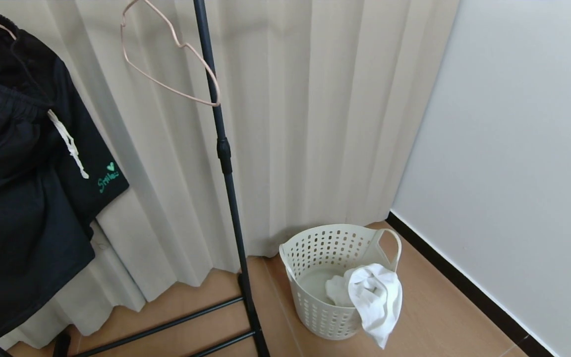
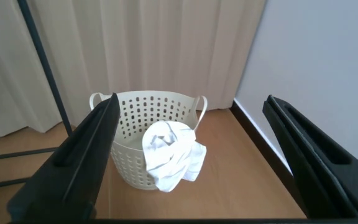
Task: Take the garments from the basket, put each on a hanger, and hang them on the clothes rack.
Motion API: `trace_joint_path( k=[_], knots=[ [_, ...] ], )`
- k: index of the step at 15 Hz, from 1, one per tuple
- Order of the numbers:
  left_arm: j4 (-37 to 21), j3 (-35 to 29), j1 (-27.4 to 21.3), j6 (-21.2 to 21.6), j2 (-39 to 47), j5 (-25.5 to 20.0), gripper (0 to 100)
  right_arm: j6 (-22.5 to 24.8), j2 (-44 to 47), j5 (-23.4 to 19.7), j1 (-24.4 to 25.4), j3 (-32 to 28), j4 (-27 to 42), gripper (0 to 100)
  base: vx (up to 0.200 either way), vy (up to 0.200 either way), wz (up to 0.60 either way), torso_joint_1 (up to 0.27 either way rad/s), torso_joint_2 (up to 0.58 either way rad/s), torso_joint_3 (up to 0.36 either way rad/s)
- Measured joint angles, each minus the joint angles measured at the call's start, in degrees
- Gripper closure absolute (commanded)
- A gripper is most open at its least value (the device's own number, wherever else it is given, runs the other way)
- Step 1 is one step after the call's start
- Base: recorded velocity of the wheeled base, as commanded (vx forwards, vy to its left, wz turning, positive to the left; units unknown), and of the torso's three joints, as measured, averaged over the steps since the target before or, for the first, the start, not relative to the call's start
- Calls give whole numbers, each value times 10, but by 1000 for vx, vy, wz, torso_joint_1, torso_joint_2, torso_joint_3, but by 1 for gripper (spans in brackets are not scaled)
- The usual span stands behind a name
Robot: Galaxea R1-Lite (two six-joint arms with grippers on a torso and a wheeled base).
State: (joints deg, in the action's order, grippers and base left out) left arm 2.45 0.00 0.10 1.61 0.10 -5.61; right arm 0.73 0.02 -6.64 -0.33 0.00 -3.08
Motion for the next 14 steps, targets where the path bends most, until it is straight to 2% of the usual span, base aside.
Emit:
trace_joint_path(
  k=[7, 10, 14],
  knots=[
    [0, 0, 0, 0, 0, 0, 0, 1, 0, -1, 0, 0, 0, 0, 0, 0, 0, 0, 0, 0],
    [0, 0, 0, 0, 0, -1, 0, 1, 0, -1, 0, 0, 0, 0, 0, 0, 0, -1, 159, 25],
    [0, 0, 0, 0, 0, -1, 0, 0, 0, 0, 0, 0, 0, 0, 0, 0, 0, 6, 46, -141]
  ],
)
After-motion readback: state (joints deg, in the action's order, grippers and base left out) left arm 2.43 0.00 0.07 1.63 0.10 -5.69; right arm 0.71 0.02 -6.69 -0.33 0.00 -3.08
